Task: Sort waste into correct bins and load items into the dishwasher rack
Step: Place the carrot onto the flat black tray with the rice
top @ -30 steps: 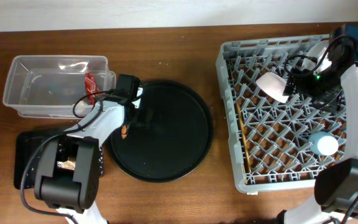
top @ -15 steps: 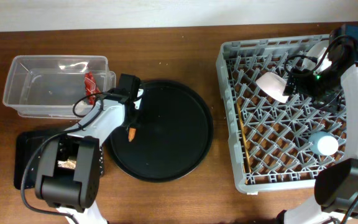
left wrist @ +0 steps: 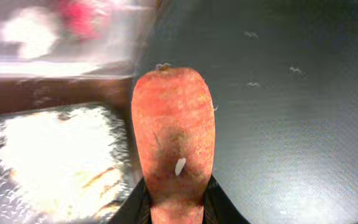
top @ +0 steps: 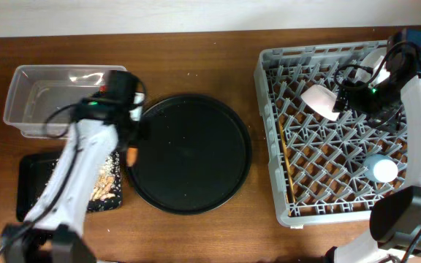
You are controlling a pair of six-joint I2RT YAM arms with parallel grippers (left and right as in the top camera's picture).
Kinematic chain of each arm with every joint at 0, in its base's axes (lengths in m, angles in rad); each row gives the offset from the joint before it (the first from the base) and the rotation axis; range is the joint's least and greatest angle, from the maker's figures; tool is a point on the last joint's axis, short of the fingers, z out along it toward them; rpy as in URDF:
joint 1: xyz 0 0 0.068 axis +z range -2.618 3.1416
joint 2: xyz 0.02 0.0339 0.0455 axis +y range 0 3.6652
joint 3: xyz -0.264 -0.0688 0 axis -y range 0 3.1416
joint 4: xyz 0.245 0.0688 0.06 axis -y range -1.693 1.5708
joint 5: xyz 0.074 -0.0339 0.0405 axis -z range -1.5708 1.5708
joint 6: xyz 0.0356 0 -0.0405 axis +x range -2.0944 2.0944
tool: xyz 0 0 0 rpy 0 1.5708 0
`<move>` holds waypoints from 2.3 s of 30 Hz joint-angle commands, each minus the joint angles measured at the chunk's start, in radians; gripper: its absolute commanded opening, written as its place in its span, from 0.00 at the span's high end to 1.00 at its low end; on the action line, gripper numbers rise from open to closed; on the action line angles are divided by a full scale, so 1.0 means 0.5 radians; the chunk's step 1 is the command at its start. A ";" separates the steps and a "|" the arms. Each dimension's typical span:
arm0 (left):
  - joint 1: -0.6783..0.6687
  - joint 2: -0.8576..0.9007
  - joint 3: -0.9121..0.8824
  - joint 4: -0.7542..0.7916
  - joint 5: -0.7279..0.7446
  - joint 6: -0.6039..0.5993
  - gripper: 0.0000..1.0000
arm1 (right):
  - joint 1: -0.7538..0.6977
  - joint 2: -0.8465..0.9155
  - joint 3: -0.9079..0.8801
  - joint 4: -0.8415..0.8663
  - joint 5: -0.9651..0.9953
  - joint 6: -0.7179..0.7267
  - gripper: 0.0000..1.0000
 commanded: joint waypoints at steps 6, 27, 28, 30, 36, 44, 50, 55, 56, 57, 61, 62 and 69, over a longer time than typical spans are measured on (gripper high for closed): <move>0.907 -0.095 -0.156 -0.035 -0.181 -0.523 1.00 | -0.001 -0.027 0.018 0.000 -0.011 -0.001 0.01; 1.417 0.111 -0.859 0.892 -0.179 -0.677 0.69 | -0.001 -0.027 0.018 0.000 -0.011 -0.001 0.01; 1.417 0.111 -0.859 0.892 -0.172 -0.677 0.66 | -0.001 -0.027 0.018 0.000 -0.011 -0.001 0.01; 1.417 0.111 -0.852 0.890 -0.134 -0.675 0.61 | -0.001 -0.027 0.018 0.000 -0.011 -0.001 0.01; 1.416 0.034 -0.612 0.523 -0.043 -0.668 0.50 | -0.001 -0.027 0.018 0.001 -0.011 -0.001 0.01; 1.417 -0.193 -0.597 -0.195 0.180 -0.814 0.67 | -0.001 -0.027 0.018 0.000 -0.011 -0.001 0.01; 1.504 -0.192 -1.014 0.063 0.159 -1.083 0.99 | -0.001 -0.027 0.018 0.000 -0.011 -0.001 0.01; 1.638 -0.192 -1.116 0.191 0.081 -1.083 0.99 | -0.001 -0.027 0.018 0.001 -0.011 -0.001 0.01; 1.649 -0.192 -1.115 0.201 0.076 -1.083 0.99 | -0.001 -0.027 0.018 0.001 -0.011 -0.001 0.01; 1.649 -0.192 -1.115 0.204 0.071 -1.083 0.99 | -0.001 -0.027 0.018 0.000 -0.011 0.000 0.01; 1.648 -0.193 -1.112 0.227 0.078 -1.082 1.00 | -0.001 -0.027 0.018 0.001 -0.011 0.000 0.01; 1.648 -0.195 -1.100 0.236 0.078 -1.073 1.00 | -0.001 -0.027 0.018 0.001 -0.011 -0.001 0.01; 1.648 -0.502 -0.807 0.024 0.077 -0.936 1.00 | -0.001 -0.027 0.018 0.001 -0.011 -0.001 0.01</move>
